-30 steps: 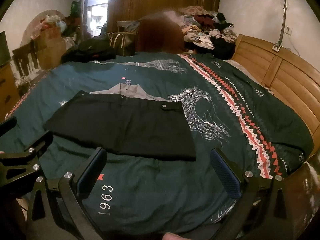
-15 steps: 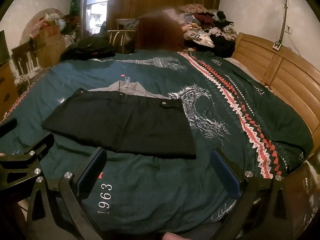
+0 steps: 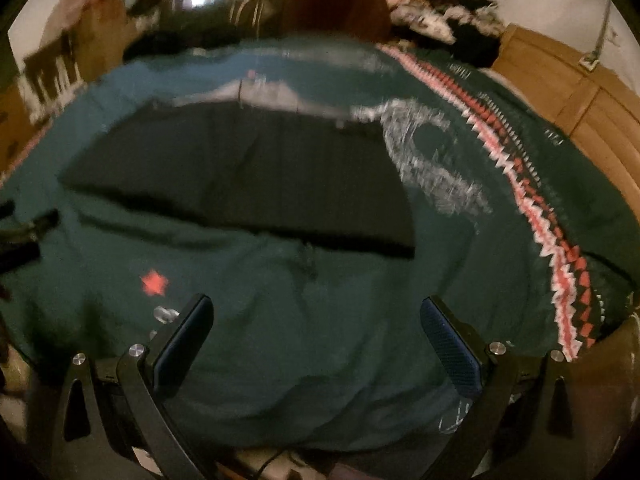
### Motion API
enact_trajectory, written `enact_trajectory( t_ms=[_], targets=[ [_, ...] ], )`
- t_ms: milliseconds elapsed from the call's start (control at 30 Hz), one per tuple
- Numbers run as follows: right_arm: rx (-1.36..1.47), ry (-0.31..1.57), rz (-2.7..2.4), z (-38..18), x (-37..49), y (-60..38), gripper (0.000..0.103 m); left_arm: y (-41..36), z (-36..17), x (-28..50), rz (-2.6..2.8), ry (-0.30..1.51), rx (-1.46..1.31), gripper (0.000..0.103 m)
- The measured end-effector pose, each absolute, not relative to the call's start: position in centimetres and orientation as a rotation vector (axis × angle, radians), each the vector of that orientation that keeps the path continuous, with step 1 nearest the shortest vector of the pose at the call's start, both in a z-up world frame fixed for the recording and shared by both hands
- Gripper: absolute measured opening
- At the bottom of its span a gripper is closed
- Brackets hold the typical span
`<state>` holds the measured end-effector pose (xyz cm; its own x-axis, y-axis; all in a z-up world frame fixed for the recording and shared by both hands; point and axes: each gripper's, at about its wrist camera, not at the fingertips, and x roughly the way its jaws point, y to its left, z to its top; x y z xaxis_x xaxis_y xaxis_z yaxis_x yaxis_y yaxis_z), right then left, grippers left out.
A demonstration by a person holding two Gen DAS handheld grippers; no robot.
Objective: Fold large clothes
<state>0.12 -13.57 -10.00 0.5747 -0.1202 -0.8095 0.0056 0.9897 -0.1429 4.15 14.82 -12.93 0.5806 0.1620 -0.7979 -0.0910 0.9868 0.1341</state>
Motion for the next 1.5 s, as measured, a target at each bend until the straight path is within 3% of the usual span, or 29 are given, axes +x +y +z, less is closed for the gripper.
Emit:
enact_trajectory(
  t_ms=[167, 400, 1500],
  targets=[
    [-0.159, 1.042, -0.053, -16.1, 2.2, -15.6, 0.103, 17.8, -18.2, 5.1, 0.191, 1.028, -0.003, 0.103],
    [-0.146, 1.124, 0.020, -21.4, 3.7, -17.7, 0.103, 17.3, -18.5, 3.8, 0.185, 0.974, -0.020, 0.103],
    [-0.082, 1.056, 0.067, -22.2, 3.0, -19.1, 0.103, 18.6, -18.9, 4.8, 0.078, 0.960, 0.010, 0.103]
  ],
)
